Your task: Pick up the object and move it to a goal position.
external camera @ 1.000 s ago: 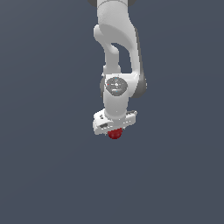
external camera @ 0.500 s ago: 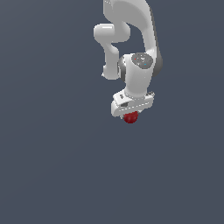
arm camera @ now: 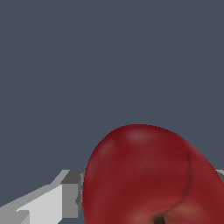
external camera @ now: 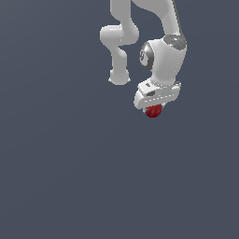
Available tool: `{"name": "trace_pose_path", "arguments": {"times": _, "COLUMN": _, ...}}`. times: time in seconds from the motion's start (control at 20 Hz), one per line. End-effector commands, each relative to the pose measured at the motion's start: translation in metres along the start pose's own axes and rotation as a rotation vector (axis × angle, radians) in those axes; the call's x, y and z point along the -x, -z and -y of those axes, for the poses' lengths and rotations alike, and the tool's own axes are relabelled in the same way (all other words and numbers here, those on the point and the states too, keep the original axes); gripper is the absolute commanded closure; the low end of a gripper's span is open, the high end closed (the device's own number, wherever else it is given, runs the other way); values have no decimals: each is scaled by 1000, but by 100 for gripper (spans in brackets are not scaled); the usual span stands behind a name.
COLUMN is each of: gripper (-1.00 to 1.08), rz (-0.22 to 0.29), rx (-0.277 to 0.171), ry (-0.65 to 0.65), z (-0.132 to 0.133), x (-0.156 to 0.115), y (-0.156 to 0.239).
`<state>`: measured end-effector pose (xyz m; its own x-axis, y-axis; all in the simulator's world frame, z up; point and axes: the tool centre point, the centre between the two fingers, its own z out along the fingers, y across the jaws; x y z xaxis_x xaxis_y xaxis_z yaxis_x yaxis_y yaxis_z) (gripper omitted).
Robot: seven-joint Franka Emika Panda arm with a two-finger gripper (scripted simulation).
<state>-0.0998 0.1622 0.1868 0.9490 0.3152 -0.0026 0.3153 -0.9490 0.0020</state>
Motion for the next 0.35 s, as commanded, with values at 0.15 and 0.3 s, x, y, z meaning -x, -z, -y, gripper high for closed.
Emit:
{"name": "trace_pose_path", "arguments": {"times": 0.15, "gripper": 108, "rz": -2, "rx": -1, "ry": -2, "z": 23, "x": 7, "y": 14}}
{"name": "trace_pose_path", "arguments": {"times": 0.3, "gripper": 108, "rz": -2, "rx": -1, "ry": -2, "z": 27, "x": 7, "y": 15}}
